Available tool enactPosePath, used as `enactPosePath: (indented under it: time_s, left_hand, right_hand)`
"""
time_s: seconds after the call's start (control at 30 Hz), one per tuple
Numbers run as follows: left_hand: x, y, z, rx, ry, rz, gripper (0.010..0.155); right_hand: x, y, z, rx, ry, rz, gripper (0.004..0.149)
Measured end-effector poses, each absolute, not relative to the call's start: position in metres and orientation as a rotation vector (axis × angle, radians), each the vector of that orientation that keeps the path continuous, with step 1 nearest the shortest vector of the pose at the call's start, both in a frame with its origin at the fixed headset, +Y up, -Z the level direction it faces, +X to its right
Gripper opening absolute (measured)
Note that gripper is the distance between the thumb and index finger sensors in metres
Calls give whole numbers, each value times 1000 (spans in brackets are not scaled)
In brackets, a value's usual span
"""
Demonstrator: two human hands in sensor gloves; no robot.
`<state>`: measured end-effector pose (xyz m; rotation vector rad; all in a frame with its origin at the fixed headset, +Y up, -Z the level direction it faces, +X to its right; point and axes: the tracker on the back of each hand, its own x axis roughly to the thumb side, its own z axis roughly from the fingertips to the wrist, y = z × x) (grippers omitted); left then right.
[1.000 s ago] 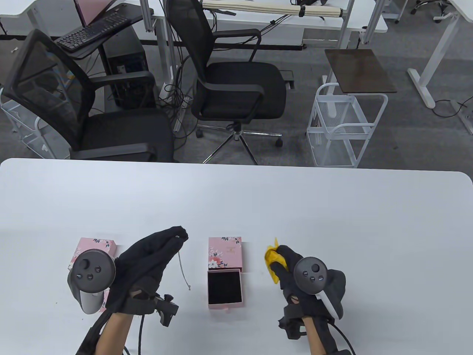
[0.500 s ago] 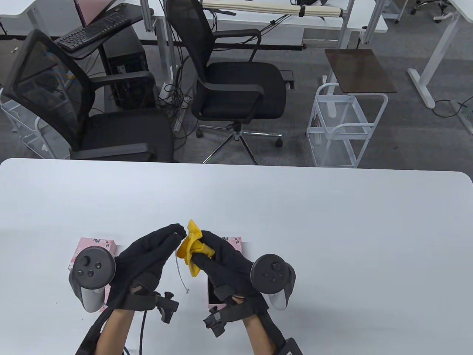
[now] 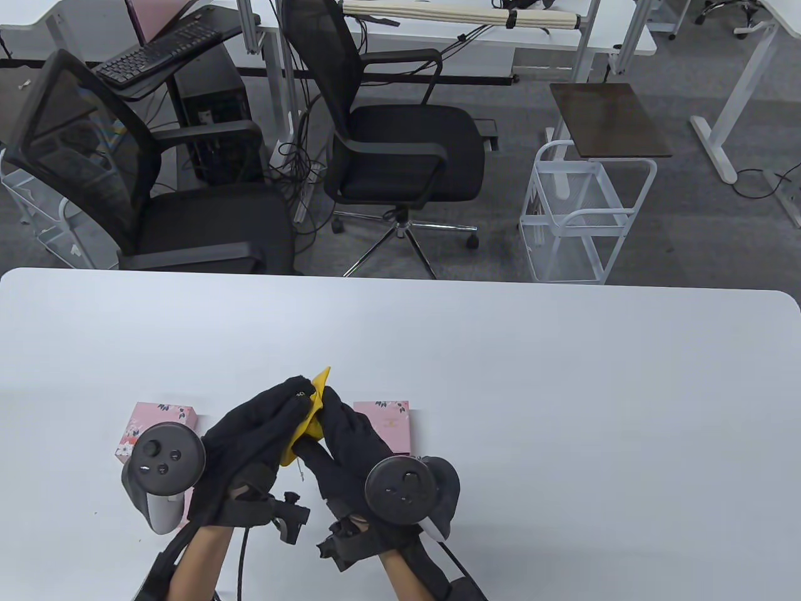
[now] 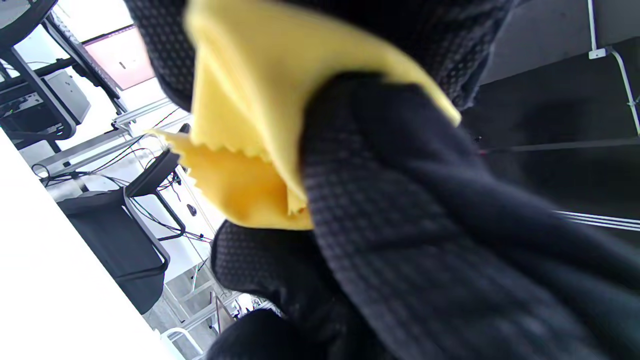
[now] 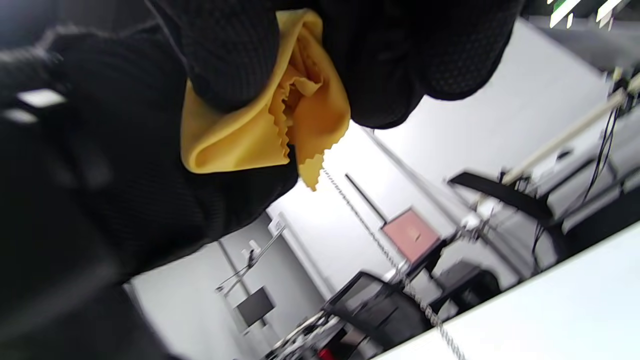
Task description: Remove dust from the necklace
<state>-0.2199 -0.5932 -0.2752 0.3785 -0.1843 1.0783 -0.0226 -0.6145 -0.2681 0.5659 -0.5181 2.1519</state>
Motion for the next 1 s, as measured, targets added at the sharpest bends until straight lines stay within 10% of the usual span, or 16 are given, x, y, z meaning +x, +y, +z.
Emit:
enactPosePath:
  time_s: [0.47, 1.0]
  left_hand:
    - [-199, -598, -270, 326, -243, 1131, 41]
    - [-201, -595, -268, 407, -248, 1032, 38]
  right_hand:
    - [-21, -612, -254, 287, -923, 2295, 56]
    - [-19, -615, -266, 418, -565, 2182, 46]
